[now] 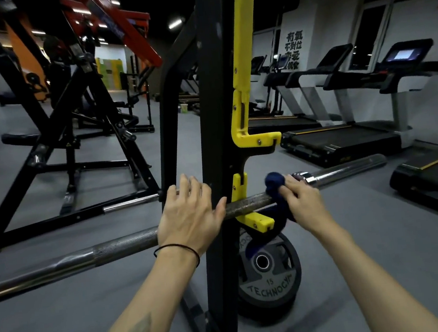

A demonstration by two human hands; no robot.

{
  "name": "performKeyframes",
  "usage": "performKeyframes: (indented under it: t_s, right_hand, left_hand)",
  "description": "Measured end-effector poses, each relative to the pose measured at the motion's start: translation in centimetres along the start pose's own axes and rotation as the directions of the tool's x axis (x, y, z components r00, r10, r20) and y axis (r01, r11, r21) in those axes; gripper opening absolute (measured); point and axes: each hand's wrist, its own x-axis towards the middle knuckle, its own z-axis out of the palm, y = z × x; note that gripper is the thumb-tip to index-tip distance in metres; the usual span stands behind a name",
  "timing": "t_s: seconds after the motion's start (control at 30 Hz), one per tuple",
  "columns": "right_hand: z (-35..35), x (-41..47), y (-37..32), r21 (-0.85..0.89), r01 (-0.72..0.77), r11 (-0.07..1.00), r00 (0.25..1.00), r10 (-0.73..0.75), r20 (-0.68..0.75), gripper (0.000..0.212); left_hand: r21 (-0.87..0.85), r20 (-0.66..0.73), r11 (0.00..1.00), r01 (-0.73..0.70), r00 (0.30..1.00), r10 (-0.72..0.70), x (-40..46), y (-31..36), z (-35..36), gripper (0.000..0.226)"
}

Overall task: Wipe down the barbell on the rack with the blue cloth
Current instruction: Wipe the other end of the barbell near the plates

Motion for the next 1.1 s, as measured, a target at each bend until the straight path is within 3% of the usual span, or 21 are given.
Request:
performKeyframes:
  t_s: [0.07,0.17,0.27,0.37,0.43,0.47,0.57,0.7,0.8,0.87,0.93,1.0,1.03,1.1]
  right_hand:
    - [1.1,-1.1,-0.6,0.089,-0.036,0.995,0.993,0.046,-0.109,0.038]
    - [2.7,-3.0,-2.5,0.183,0.099,0.978,0.995,-0.098,-0.010,0.039]
    - [2.3,-2.8,-1.6,0.149,0.273,0.950,0.946,-0.293,0.135,0.039]
    - [0.5,-0.8,0.7,0.024,0.204,0.979,0.976,-0.205,0.079,0.035]
    - [0.1,-0.4,1.5,-0.006,0.106,0.994,0.993,-0.106,-0.042,0.032]
    - [0.4,-0.5,1.4,0.011,0.079,0.997,0.992,-0.077,-0.102,0.032]
    - [2.3,-1.4,-0.1,0.191,0.022,0.981,0.991,0.004,-0.137,0.037]
    - [3.2,-2.5,-1.0,0.264,0.174,0.949,0.983,-0.183,0.008,0.040]
    - [1.8,-1.6,0.5,0.059,0.291,0.955,0.953,-0.295,0.071,0.037]
    - [0.5,0.0,1.7,-0.128,0.231,0.965,0.973,-0.229,0.030,0.033]
    - [0.1,1.1,1.7,-0.212,0.119,0.970,0.991,-0.130,-0.040,0.031]
    - [1.2,1.4,0.8,-0.159,0.104,0.982,0.993,-0.111,-0.036,0.032]
    - [1.8,1.0,0.1,-0.083,0.105,0.991,0.994,-0.106,-0.016,0.033]
    - [2.6,-0.5,-0.7,0.031,0.202,0.979,0.979,-0.202,-0.001,0.034]
  left_hand:
    - [0.014,-0.016,1.000,-0.003,1.000,0.003,0.2,-0.1,-0.1,0.064]
    - [-0.004,-0.057,0.996,-0.089,0.994,0.089,0.0,-0.3,-0.1,0.058]
    - [-0.015,-0.119,0.963,-0.268,0.957,0.265,-0.8,-0.6,0.0,0.046]
    - [0.017,-0.059,0.931,-0.365,0.929,0.365,-1.4,-0.8,0.4,0.026]
    - [0.038,-0.003,0.941,-0.337,0.941,0.337,-1.3,-0.6,-0.3,0.010]
    - [0.040,0.048,0.948,-0.315,0.949,0.313,-1.1,-0.5,-0.7,0.013]
    - [0.070,0.107,0.959,-0.276,0.958,0.267,-0.6,-0.1,-1.2,0.014]
    - [0.064,0.116,0.972,-0.228,0.969,0.220,0.0,0.2,-1.3,0.010]
    - [-0.055,0.214,0.982,-0.179,0.959,0.186,1.2,0.2,-1.5,0.008]
    - [-0.242,0.414,0.968,-0.062,0.896,0.161,2.6,-0.1,-1.6,0.007]
    - [-0.487,0.662,0.840,0.237,0.728,0.178,3.7,-0.7,-1.3,0.008]
    - [-0.554,0.770,0.715,0.427,0.589,0.244,4.5,-1.2,-1.2,0.018]
    - [-0.564,0.767,0.711,0.420,0.585,0.263,4.7,-1.3,-1.2,0.022]
    - [-0.555,0.681,0.787,0.270,0.691,0.243,4.7,-1.0,-1.6,0.027]
